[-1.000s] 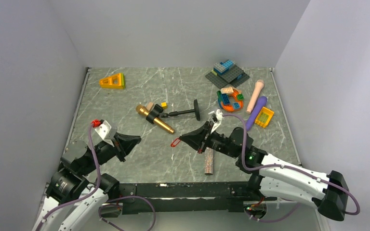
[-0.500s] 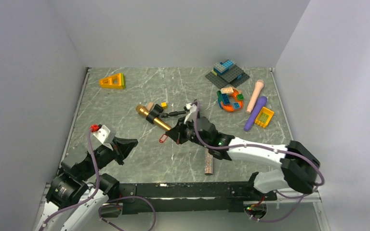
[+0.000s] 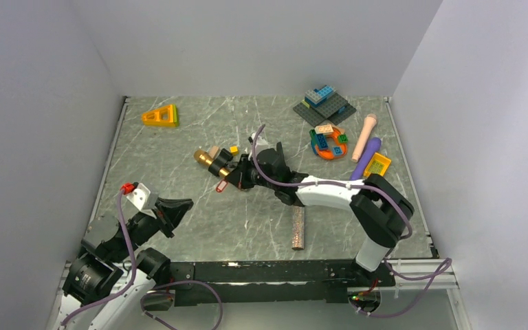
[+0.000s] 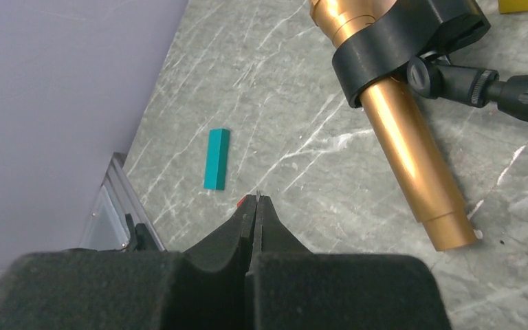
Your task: Remove the keys from the keyring
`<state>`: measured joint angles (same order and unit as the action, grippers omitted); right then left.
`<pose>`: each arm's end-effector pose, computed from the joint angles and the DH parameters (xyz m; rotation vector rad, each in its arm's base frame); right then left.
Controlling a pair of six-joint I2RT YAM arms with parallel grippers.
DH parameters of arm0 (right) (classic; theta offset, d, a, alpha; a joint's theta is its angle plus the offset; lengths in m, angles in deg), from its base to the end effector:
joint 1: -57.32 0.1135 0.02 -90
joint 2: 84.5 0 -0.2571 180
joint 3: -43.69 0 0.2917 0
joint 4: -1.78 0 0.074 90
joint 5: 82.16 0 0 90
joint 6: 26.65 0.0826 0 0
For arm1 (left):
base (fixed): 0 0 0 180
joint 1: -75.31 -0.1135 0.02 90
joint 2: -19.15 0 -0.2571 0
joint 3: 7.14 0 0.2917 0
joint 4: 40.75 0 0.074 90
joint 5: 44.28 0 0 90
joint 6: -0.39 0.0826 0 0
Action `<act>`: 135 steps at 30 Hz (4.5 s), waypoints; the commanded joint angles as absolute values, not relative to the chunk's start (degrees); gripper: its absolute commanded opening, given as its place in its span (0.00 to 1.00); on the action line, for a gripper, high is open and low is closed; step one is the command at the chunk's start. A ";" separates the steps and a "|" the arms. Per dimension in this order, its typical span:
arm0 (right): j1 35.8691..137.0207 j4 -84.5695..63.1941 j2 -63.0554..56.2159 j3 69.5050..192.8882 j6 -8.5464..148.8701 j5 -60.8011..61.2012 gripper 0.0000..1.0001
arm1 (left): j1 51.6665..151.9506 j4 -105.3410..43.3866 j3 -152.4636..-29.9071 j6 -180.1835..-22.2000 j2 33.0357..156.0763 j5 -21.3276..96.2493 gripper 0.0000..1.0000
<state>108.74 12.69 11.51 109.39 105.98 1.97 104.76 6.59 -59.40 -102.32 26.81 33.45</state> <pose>0.2716 0.3540 0.1701 -0.2367 2.0863 1.1604 0.1023 -0.0779 0.3452 0.4099 1.6175 -0.7356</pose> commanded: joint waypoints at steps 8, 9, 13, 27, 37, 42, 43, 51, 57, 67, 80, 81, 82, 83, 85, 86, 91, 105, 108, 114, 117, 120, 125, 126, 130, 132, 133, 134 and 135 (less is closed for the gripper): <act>107.06 20.54 19.37 114.11 111.20 -7.59 0.10 | 104.83 6.55 -59.09 -101.92 26.80 34.40 0.00; 107.06 20.62 19.24 113.96 111.16 -7.89 0.33 | 104.80 6.49 -59.05 -101.92 26.82 34.46 0.00; 107.15 21.44 16.72 112.32 110.49 -8.00 0.86 | 104.84 6.51 -59.09 -101.97 27.00 34.33 0.00; 107.31 12.88 0.45 107.45 104.24 -1.13 1.00 | 104.83 6.59 -59.09 -101.93 27.19 34.59 0.00; 107.60 -6.38 -21.88 98.63 96.29 12.03 1.00 | 104.84 6.65 -59.00 -102.59 28.27 35.41 0.00; 107.49 -23.27 -37.73 94.36 91.70 28.43 1.00 | 104.82 6.61 -58.74 -102.63 28.52 35.65 0.00; 107.49 -26.50 -41.00 93.59 92.03 32.67 1.00 | 104.84 6.60 -58.79 -102.73 28.74 35.78 0.00; 107.34 -37.49 -60.95 90.38 94.22 47.35 1.00 | 104.79 6.59 -58.59 -104.22 30.20 36.75 0.00; 107.33 -40.54 -62.90 88.96 98.94 51.14 1.00 | 104.81 6.17 -57.57 -108.86 32.30 36.88 0.01; 107.34 -42.50 -61.00 87.39 101.26 53.79 1.00 | 104.84 -9.62 -42.53 -123.36 37.02 34.65 0.00; 107.31 -41.60 -63.58 86.21 100.00 52.55 1.00 | 107.84 -24.15 -39.48 -121.78 49.92 33.76 0.12; 107.34 -41.49 -63.59 86.21 100.00 52.49 1.00 | 108.48 -24.67 -39.90 -121.71 50.85 34.06 0.16; 107.34 -41.47 -63.51 86.22 100.05 52.51 1.00 | 109.23 -25.14 -40.39 -121.61 51.94 34.61 0.19; 107.38 -41.54 -63.36 86.29 100.08 52.50 1.00 | 109.96 -25.45 -40.85 -121.41 52.81 35.30 0.23; 107.36 -41.76 -62.96 86.52 100.17 52.47 1.00 | 111.38 -25.62 -42.08 -120.96 54.51 36.52 0.31; 107.34 -41.89 -62.92 86.58 100.19 52.41 1.00 | 111.87 -25.62 -42.74 -120.73 55.21 36.77 0.36; 107.37 -42.09 -63.37 86.63 100.09 52.27 1.00 | 113.44 -24.34 -45.50 -120.20 56.34 37.56 0.53; 107.46 -41.48 -63.38 86.27 99.32 51.66 1.00 | 113.83 -5.51 -56.15 -115.81 45.92 43.14 1.00; 107.34 -41.07 -62.93 86.26 98.93 51.18 1.00 | 113.87 1.52 -60.09 -113.76 44.16 45.22 1.00; 107.33 -37.21 -61.80 85.17 95.67 47.12 1.00 | 113.81 12.09 -65.72 -108.45 39.26 50.38 0.99; 107.34 -34.84 -60.65 84.68 94.97 45.03 1.00 | 113.82 13.85 -64.87 -106.88 35.83 55.88 0.99; 107.37 -33.96 -58.11 85.84 94.77 43.22 1.00 | 113.81 13.51 -62.44 -106.03 32.78 59.94 0.99; 107.46 -37.20 -56.14 88.55 96.23 44.37 1.00 | 113.76 14.51 -61.33 -106.50 31.12 60.55 0.99; 107.41 -37.58 -56.68 88.53 96.48 44.55 1.00 | 113.83 14.53 -61.11 -106.63 30.98 60.72 0.99; 107.41 -37.28 -61.56 86.59 96.46 45.30 1.00 | 113.77 14.30 -60.57 -106.87 30.54 60.85 0.99; 107.41 -34.66 -65.04 84.31 96.17 46.19 1.00 | 113.85 14.40 -60.44 -107.08 30.33 61.21 1.00; 107.42 -33.28 -66.46 83.37 95.76 46.40 1.00 | 113.77 14.43 -60.37 -107.10 30.24 61.39 0.99; 107.42 -32.11 -67.72 82.59 95.33 46.42 1.00 | 113.79 14.45 -60.33 -107.17 30.16 61.56 0.99; 107.46 -31.24 -68.60 82.07 94.88 46.30 1.00 | 113.78 14.49 -60.28 -107.28 30.02 61.65 0.99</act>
